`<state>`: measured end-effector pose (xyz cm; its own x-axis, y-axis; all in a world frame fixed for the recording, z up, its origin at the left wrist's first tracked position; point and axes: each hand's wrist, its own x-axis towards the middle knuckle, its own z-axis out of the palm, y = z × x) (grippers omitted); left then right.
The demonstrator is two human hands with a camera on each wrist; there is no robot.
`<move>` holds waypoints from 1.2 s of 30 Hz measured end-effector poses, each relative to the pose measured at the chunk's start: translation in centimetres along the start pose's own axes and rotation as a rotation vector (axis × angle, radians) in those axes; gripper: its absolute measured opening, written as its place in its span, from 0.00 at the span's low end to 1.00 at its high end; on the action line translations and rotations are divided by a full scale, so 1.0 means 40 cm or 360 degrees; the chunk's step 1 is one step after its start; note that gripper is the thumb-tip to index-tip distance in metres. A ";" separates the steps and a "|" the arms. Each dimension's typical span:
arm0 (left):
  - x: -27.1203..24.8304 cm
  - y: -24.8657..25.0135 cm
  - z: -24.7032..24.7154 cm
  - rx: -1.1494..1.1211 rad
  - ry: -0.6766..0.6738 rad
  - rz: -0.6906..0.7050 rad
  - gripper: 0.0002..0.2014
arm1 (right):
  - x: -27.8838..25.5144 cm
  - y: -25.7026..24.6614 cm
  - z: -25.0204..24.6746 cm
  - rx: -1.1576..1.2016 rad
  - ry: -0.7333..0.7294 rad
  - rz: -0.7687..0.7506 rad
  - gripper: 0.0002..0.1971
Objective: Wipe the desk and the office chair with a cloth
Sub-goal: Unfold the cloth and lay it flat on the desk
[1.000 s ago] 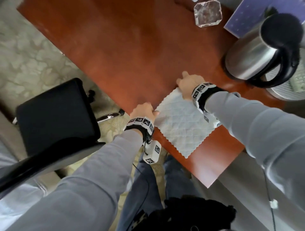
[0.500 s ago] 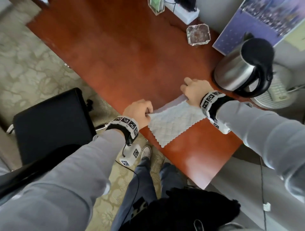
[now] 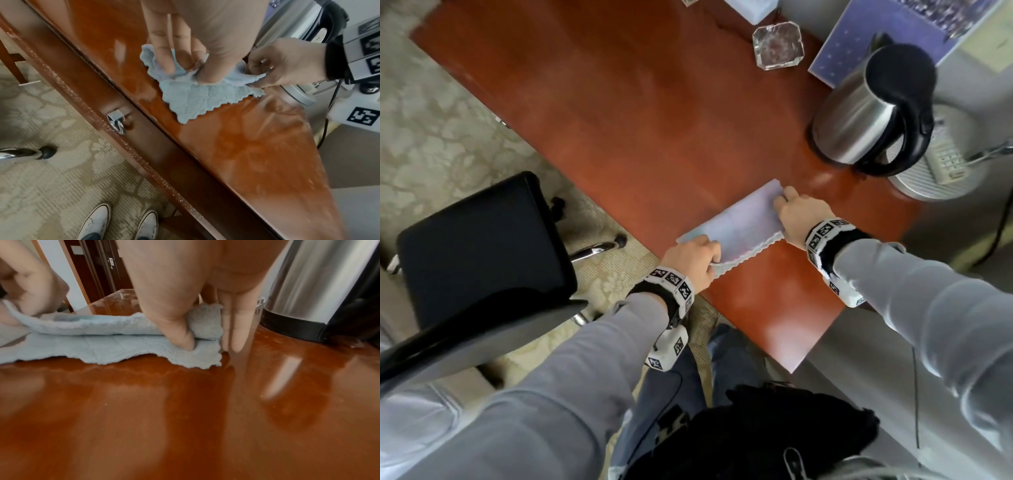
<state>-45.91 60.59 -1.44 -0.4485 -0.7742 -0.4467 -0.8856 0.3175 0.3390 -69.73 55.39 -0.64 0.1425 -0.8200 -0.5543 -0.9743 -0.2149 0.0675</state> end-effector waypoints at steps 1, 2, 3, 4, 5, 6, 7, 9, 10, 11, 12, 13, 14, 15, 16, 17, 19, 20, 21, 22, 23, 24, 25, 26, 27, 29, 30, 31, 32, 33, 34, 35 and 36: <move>0.001 -0.001 0.003 0.0023 -0.0003 -0.0004 0.07 | -0.001 -0.001 0.005 0.0012 0.0006 0.0016 0.26; 0.001 -0.001 0.006 0.0039 -0.0014 -0.0011 0.07 | -0.004 -0.003 0.007 0.0008 0.0013 0.0029 0.27; 0.000 0.000 0.009 0.0053 -0.0029 -0.0016 0.08 | -0.007 -0.005 0.010 -0.0011 0.0023 0.0037 0.27; -0.002 0.001 0.013 0.0071 -0.0048 -0.0015 0.07 | -0.010 -0.008 0.011 -0.0039 0.0035 0.0036 0.28; -0.005 0.002 0.017 0.0090 -0.0064 -0.0012 0.07 | -0.013 -0.011 0.013 -0.0076 0.0034 0.0030 0.29; -0.008 0.004 0.021 0.0094 -0.0090 -0.0013 0.06 | -0.016 -0.014 0.014 -0.0114 0.0012 0.0020 0.30; -0.011 0.005 0.025 0.0066 -0.0121 -0.0020 0.06 | -0.018 -0.016 0.017 -0.0142 -0.0025 0.0009 0.31; -0.014 0.005 0.031 -0.0001 -0.0139 -0.0057 0.10 | -0.021 -0.013 0.018 -0.0107 -0.0044 -0.0005 0.29; -0.013 0.002 0.029 -0.0020 -0.0092 -0.0085 0.10 | -0.021 -0.010 0.015 -0.0045 -0.0004 0.0001 0.26; -0.008 -0.005 0.023 -0.0036 0.0000 -0.0118 0.08 | -0.018 -0.008 0.010 0.0040 0.0065 0.0029 0.24; -0.001 -0.017 0.015 -0.0061 0.0117 -0.0173 0.08 | -0.010 -0.007 0.004 0.0156 0.0146 0.0090 0.22; 0.009 -0.031 0.008 -0.0100 0.0233 -0.0253 0.10 | 0.002 -0.006 -0.001 0.0304 0.0221 0.0186 0.21; 0.019 -0.043 0.001 -0.0134 0.0317 -0.0351 0.13 | 0.016 -0.007 -0.006 0.0473 0.0272 0.0304 0.20; 0.030 -0.053 -0.002 -0.0144 0.0331 -0.0462 0.18 | 0.032 -0.008 -0.006 0.0645 0.0276 0.0422 0.20; 0.039 -0.060 -0.004 -0.0146 0.0279 -0.0574 0.22 | 0.047 -0.011 -0.004 0.0817 0.0245 0.0517 0.21; 0.047 -0.066 -0.002 -0.0148 0.0186 -0.0666 0.24 | 0.061 -0.015 -0.001 0.0974 0.0202 0.0597 0.22; 0.064 -0.076 0.009 -0.0197 0.0030 -0.0749 0.23 | 0.076 -0.026 0.004 0.1181 0.0123 0.0708 0.21; 0.072 -0.083 0.015 -0.0238 -0.0018 -0.0751 0.21 | 0.080 -0.032 0.008 0.1206 0.0090 0.0733 0.19; 0.081 -0.091 0.017 -0.0262 -0.0070 -0.0745 0.18 | 0.083 -0.037 0.011 0.1194 0.0055 0.0732 0.17; 0.085 -0.097 0.014 -0.0276 -0.0130 -0.0742 0.15 | 0.083 -0.039 0.011 0.1168 0.0026 0.0708 0.16; 0.089 -0.103 0.010 -0.0291 -0.0181 -0.0751 0.14 | 0.083 -0.039 0.011 0.1150 0.0016 0.0683 0.15; 0.087 -0.107 0.000 -0.0327 -0.0202 -0.0771 0.14 | 0.083 -0.036 0.006 0.1157 0.0039 0.0672 0.14; 0.083 -0.113 -0.014 -0.0390 -0.0206 -0.0805 0.13 | 0.084 -0.032 -0.002 0.1198 0.0076 0.0668 0.13; 0.077 -0.121 -0.029 -0.0476 -0.0203 -0.0836 0.12 | 0.086 -0.028 -0.014 0.1270 0.0110 0.0655 0.12; 0.068 -0.130 -0.050 -0.0572 -0.0206 -0.0865 0.11 | 0.089 -0.027 -0.032 0.1359 0.0133 0.0643 0.11; 0.057 -0.151 -0.102 -0.0794 -0.0222 -0.0901 0.11 | 0.100 -0.029 -0.082 0.1586 0.0145 0.0652 0.14; 0.058 -0.165 -0.129 -0.0899 -0.0204 -0.0918 0.12 | 0.108 -0.032 -0.110 0.1682 0.0163 0.0661 0.16; 0.063 -0.180 -0.159 -0.0994 -0.0157 -0.0939 0.14 | 0.121 -0.037 -0.140 0.1744 0.0211 0.0653 0.18; 0.070 -0.199 -0.190 -0.1077 -0.0099 -0.0947 0.14 | 0.135 -0.045 -0.172 0.1767 0.0266 0.0637 0.19; 0.079 -0.220 -0.223 -0.1139 -0.0041 -0.0949 0.14 | 0.154 -0.056 -0.206 0.1779 0.0335 0.0613 0.18; 0.086 -0.239 -0.262 -0.1183 0.0005 -0.0940 0.13 | 0.174 -0.069 -0.240 0.1789 0.0410 0.0591 0.17; 0.097 -0.264 -0.297 -0.1206 0.0037 -0.0940 0.13 | 0.198 -0.081 -0.271 0.1801 0.0477 0.0575 0.17; 0.110 -0.286 -0.335 -0.1233 0.0071 -0.0941 0.13 | 0.224 -0.093 -0.304 0.1802 0.0528 0.0553 0.17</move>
<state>-36.13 46.22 3.81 0.0619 -0.7176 -0.6937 -0.6343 -0.5649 0.5278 -62.71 42.40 4.23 -0.2783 -0.8725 -0.4017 -0.5474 0.4877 -0.6801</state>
